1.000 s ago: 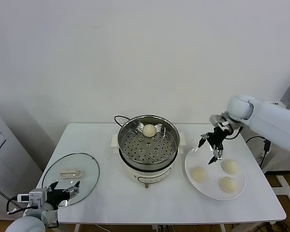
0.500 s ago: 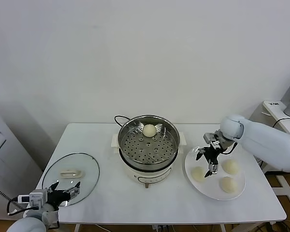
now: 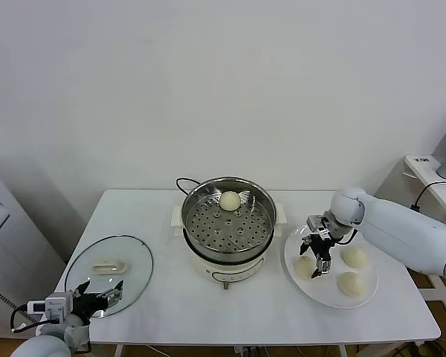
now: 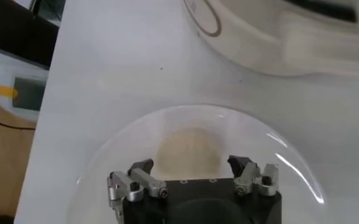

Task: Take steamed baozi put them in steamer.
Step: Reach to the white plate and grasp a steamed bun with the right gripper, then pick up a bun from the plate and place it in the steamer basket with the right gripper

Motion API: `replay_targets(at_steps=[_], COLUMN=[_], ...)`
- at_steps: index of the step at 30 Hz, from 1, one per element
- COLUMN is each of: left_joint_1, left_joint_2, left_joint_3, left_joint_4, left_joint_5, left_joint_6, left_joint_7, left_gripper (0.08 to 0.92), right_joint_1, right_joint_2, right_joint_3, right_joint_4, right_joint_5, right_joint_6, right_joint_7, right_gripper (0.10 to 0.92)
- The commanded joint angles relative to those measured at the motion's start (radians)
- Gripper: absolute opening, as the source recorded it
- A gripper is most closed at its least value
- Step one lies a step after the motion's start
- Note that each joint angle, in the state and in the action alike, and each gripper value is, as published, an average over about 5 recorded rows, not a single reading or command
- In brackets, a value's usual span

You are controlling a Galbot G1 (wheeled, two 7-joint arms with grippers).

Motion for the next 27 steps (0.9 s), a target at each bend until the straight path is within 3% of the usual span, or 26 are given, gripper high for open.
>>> replay_targets(at_steps=[1, 7, 16, 27], left_joint_1=[0.001, 0.001, 0.000, 0.002], left_joint_2=[0.001, -0.001, 0.001, 0.007], left_joint_3=[0.000, -0.001, 0.000, -0.006], left_joint_4=[0.002, 0.002, 0.002, -0.005], left_joint_5=[0.001, 0.001, 0.001, 0.000], left_joint_6=[-0.001, -0.001, 0.001, 0.001], left_joint_7=[0.000, 0.000, -0.004, -0.004], left_gripper=[0.823, 0.823, 0.823, 0.823], right_joint_1=[-0.025, -0.020, 0.171, 0.677], right_joint_2=[0.007, 0.003, -0.066, -0.093], right_joint_3=[0.024, 0.024, -0.072, -0.341], right_joint_4=[-0.007, 0.001, 0.067, 0.184], right_joint_5=[-0.035, -0.036, 0.051, 0.399], right_joint_6=[0.000, 0.004, 0.009, -0.050], right_joint_7=[0.004, -0.010, -0.091, -0.156], right_gripper=[0.633, 0.504, 0.492, 0.492])
